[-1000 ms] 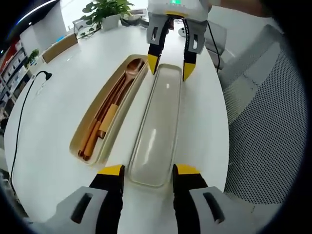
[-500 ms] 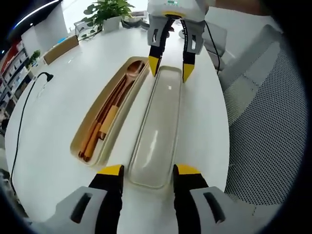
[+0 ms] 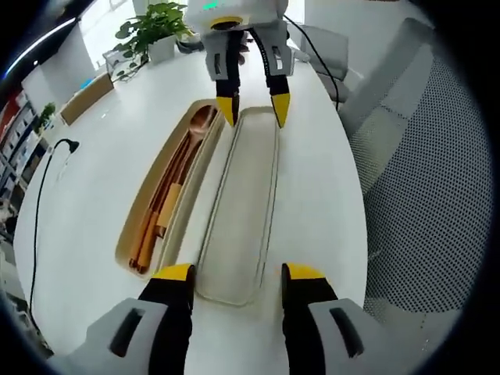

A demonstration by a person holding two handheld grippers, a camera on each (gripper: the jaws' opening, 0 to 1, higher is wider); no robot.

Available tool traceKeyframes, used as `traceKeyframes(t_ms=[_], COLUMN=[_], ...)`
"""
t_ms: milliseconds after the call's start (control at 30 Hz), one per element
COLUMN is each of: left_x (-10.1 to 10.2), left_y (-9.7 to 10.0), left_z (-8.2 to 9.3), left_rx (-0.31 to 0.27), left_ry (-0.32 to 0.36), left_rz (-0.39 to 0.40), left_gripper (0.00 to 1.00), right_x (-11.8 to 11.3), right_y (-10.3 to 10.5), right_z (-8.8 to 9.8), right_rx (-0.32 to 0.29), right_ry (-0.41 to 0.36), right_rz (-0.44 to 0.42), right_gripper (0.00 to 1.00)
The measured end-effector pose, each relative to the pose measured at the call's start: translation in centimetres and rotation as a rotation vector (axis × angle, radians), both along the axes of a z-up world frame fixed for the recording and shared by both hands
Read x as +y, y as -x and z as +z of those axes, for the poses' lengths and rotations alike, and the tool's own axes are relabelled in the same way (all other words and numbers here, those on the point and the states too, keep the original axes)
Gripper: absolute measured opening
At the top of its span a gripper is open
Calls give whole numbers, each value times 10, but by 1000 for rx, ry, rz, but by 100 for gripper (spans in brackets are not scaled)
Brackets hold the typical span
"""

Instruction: Arrange the utensils inside the cutlery case until each visible utensil rests in its matching compartment.

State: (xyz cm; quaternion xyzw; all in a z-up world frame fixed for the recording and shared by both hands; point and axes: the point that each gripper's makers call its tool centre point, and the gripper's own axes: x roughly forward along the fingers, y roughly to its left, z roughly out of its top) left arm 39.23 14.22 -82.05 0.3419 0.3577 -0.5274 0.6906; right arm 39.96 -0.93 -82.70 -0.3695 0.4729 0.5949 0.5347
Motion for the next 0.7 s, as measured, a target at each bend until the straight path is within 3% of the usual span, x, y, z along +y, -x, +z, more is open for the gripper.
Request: traceKeyframes(t_ms=[167, 267, 367, 500, 567, 700], left_x=[-5, -9, -7, -6, -2, -5], left_y=[-6, -7, -8, -4, -3, -3], left_z=[12, 18, 16, 13, 10, 8], left_rx=[-77, -99, -108, -108, -144, -144], left_ry=[19, 38, 14, 4, -56, -48], left_rz=[-43, -59, -70, -95, -158, -153], left_gripper=[43, 40, 35, 35, 34, 33], right_x=[2, 2, 1, 0, 0, -3], right_y=[2, 2, 7, 8, 10, 17], right_z=[2, 3, 4, 5, 6, 8], right_rx=[80, 98, 117, 158, 194, 264], right_ry=[-17, -21, -16, -24, -17, 12], right_rz=[-60, -69, -64, -112, -162, -193], right_gripper=[32, 32, 32, 32, 32, 32])
